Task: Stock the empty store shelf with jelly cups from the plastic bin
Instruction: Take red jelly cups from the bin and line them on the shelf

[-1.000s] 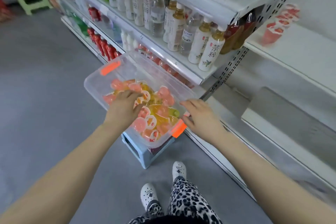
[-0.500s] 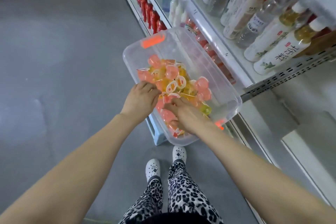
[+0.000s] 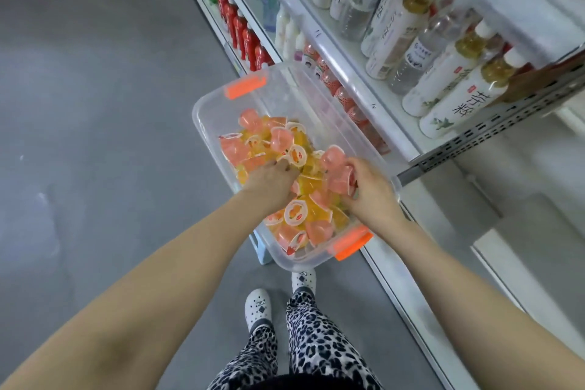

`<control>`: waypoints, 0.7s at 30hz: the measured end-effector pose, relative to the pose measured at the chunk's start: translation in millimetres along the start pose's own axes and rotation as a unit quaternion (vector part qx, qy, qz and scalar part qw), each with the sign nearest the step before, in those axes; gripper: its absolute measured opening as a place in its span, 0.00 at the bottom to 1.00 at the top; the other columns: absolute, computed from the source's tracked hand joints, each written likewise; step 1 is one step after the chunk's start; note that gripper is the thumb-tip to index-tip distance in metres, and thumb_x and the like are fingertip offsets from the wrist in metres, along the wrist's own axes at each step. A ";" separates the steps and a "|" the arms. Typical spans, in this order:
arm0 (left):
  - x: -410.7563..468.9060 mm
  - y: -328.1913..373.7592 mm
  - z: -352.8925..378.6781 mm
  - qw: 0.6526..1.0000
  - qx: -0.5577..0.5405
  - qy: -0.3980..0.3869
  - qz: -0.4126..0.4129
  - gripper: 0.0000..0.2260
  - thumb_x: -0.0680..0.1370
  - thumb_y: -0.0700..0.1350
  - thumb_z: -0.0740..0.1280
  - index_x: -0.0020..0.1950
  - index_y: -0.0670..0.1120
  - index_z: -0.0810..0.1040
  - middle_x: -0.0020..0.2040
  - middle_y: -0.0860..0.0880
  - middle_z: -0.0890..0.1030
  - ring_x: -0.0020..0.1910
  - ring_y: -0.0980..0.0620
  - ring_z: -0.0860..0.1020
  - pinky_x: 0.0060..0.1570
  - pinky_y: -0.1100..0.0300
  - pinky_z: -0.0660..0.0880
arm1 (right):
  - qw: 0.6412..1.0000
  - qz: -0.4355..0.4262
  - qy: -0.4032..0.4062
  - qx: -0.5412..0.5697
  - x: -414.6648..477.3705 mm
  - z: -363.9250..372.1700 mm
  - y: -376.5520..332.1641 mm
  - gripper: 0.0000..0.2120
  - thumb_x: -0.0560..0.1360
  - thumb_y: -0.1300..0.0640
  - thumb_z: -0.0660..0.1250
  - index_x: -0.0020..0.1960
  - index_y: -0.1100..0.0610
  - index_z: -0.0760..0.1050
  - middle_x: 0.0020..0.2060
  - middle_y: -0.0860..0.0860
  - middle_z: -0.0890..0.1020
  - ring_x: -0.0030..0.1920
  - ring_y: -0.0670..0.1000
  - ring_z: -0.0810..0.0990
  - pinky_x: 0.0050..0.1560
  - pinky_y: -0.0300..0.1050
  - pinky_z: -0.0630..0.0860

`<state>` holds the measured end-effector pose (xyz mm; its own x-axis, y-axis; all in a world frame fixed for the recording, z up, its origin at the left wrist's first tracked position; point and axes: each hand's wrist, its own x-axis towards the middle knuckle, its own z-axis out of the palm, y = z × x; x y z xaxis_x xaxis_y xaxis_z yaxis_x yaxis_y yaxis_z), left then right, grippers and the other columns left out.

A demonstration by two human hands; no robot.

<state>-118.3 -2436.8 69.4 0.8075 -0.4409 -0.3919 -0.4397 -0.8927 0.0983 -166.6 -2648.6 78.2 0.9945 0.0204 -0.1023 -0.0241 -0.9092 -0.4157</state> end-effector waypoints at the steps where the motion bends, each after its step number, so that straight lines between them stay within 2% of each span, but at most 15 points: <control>1: 3.1 6.2 3.0 1.000 0.014 -0.024 0.000 0.22 0.78 0.48 0.64 0.72 0.51 0.66 0.66 0.47 0.72 0.64 0.44 0.70 0.55 0.51 0.74 | 1.000 0.007 -0.003 -0.012 -2.6 0.0 2.1 0.28 0.67 0.53 0.74 0.65 0.50 0.69 0.54 0.48 0.77 0.54 0.52 0.75 0.47 0.47 0.73; 3: 7.0 12.4 7.2 0.997 0.040 -0.058 -0.008 0.23 0.76 0.41 0.65 0.71 0.51 0.67 0.64 0.47 0.73 0.62 0.44 0.72 0.52 0.51 0.75 | 0.999 0.004 -0.015 -0.039 -8.0 0.6 5.8 0.25 0.67 0.49 0.74 0.60 0.49 0.69 0.52 0.47 0.77 0.54 0.53 0.73 0.53 0.55 0.74; 4: 8.6 13.1 8.2 0.997 0.051 -0.065 -0.010 0.24 0.76 0.40 0.66 0.71 0.51 0.68 0.62 0.47 0.74 0.60 0.44 0.73 0.49 0.52 0.75 | 0.999 -0.003 -0.017 -0.048 -10.5 1.3 8.2 0.24 0.67 0.49 0.74 0.59 0.49 0.69 0.52 0.47 0.77 0.54 0.54 0.73 0.53 0.55 0.73; 6: 10.5 11.6 9.6 0.996 0.065 -0.066 -0.008 0.25 0.75 0.37 0.68 0.70 0.50 0.68 0.59 0.46 0.75 0.56 0.43 0.76 0.44 0.53 0.76 | 0.999 -0.019 -0.010 -0.049 -14.8 4.0 11.8 0.23 0.67 0.51 0.74 0.58 0.49 0.69 0.52 0.48 0.77 0.53 0.55 0.74 0.50 0.50 0.71; 8: 8.8 8.0 11.4 0.998 0.041 -0.048 -0.011 0.27 0.75 0.36 0.67 0.72 0.49 0.66 0.57 0.45 0.75 0.55 0.42 0.76 0.44 0.53 0.77 | 0.999 -0.023 -0.001 -0.036 -18.9 6.5 13.0 0.23 0.66 0.53 0.72 0.59 0.49 0.69 0.52 0.49 0.76 0.53 0.55 0.75 0.48 0.47 0.68; 10: 4.6 3.3 11.6 0.999 -0.018 -0.013 -0.036 0.27 0.75 0.37 0.67 0.72 0.48 0.63 0.55 0.45 0.76 0.54 0.43 0.75 0.42 0.54 0.76 | 1.000 -0.014 0.007 -0.019 -22.7 7.6 12.4 0.25 0.67 0.53 0.71 0.62 0.50 0.68 0.55 0.50 0.74 0.54 0.55 0.75 0.51 0.50 0.69; 12: -1.7 -0.5 6.9 0.995 -0.070 0.036 -0.063 0.26 0.74 0.43 0.71 0.69 0.46 0.65 0.44 0.48 0.76 0.47 0.46 0.75 0.34 0.58 0.71 | 1.000 0.003 0.020 0.013 -25.4 6.5 10.4 0.28 0.68 0.53 0.72 0.65 0.51 0.66 0.59 0.50 0.72 0.57 0.55 0.75 0.53 0.50 0.67; 14: -7.6 -3.0 -2.4 0.991 -0.095 0.071 -0.064 0.26 0.71 0.48 0.73 0.64 0.46 0.68 0.39 0.50 0.74 0.43 0.48 0.73 0.32 0.59 0.68 | 0.998 0.011 0.042 0.056 -28.6 3.0 6.0 0.28 0.68 0.52 0.74 0.64 0.51 0.66 0.59 0.49 0.72 0.56 0.52 0.75 0.49 0.42 0.62; 16: -13.5 -3.8 -12.8 0.988 -0.119 0.092 -0.040 0.25 0.69 0.50 0.73 0.62 0.48 0.70 0.45 0.48 0.77 0.43 0.48 0.73 0.35 0.58 0.69 | 0.995 0.010 0.067 0.071 -32.9 -4.2 0.3 0.28 0.68 0.50 0.74 0.63 0.51 0.66 0.59 0.49 0.73 0.54 0.49 0.75 0.47 0.39 0.61; 19: -23.7 2.3 -30.4 0.979 -0.164 0.118 0.017 0.25 0.70 0.48 0.71 0.66 0.50 0.70 0.56 0.46 0.75 0.48 0.45 0.76 0.42 0.57 0.71 | 0.991 0.010 0.114 0.073 -43.3 -21.1 -7.3 0.24 0.72 0.51 0.71 0.65 0.53 0.68 0.59 0.52 0.75 0.55 0.53 0.76 0.48 0.42 0.68; 21: -30.2 11.2 -43.3 0.970 -0.185 0.145 0.058 0.26 0.71 0.48 0.71 0.67 0.49 0.68 0.59 0.46 0.75 0.51 0.45 0.77 0.43 0.57 0.72 | 0.987 0.009 0.146 0.067 -51.6 -36.5 -9.3 0.24 0.74 0.49 0.69 0.67 0.54 0.68 0.60 0.52 0.75 0.57 0.53 0.75 0.52 0.43 0.70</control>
<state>-130.5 -2437.5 122.0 0.8611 -0.5003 -0.0902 -0.4065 -0.7842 0.4688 -214.0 -2656.3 120.3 0.9802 -0.1331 0.1463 -0.0349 -0.8446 -0.5342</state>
